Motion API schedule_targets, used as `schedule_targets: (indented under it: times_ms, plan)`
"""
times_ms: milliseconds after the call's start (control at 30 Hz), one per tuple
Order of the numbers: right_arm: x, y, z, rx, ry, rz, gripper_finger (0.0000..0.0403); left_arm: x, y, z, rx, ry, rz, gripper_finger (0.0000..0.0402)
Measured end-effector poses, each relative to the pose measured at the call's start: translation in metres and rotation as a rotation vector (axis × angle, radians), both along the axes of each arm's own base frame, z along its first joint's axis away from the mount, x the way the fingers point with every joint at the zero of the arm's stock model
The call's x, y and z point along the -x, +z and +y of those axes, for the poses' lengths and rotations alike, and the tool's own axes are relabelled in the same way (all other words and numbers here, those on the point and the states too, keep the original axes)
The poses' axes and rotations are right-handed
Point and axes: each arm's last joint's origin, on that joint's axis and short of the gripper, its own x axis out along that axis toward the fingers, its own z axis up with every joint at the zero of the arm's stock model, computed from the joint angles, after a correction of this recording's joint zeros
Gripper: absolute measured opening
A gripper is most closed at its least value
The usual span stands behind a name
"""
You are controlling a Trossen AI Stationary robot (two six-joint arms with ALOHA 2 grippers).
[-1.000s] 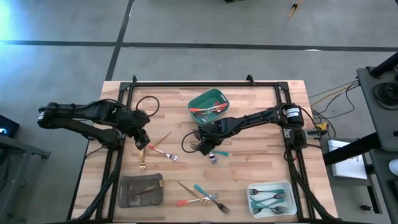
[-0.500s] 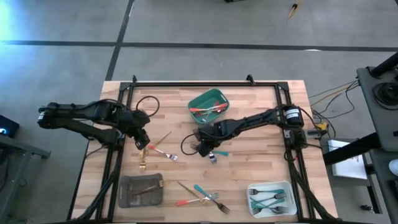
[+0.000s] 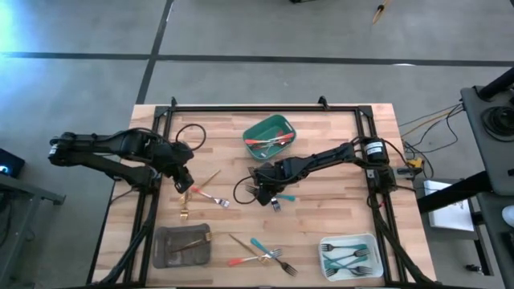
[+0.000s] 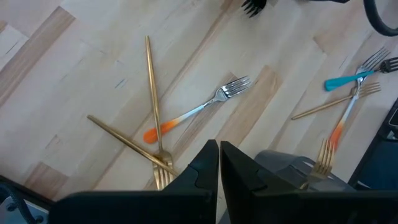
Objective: Sort silverware by color (type)
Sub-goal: Put the orange fork into the green bin
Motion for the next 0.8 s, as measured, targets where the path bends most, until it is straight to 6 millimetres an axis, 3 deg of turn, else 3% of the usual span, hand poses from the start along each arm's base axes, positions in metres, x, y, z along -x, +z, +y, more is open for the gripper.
schedule_targets:
  times_ms: [467,633,800]
  plan:
    - [0.0011,-0.0008,0.0,0.026,0.087,0.013,0.0077,-0.0001,-0.0001,0.0006,-0.02,0.009,-0.002,0.0]
    - [0.0016,-0.0011,-0.0006,0.032,0.09,0.018,0.0022,-0.0001,-0.0001,0.0015,-0.046,0.021,-0.003,0.0]
    - [0.002,0.0006,-0.0005,0.031,0.1,0.014,0.0013,-0.0002,-0.0001,0.0015,-0.047,0.021,-0.004,0.0]
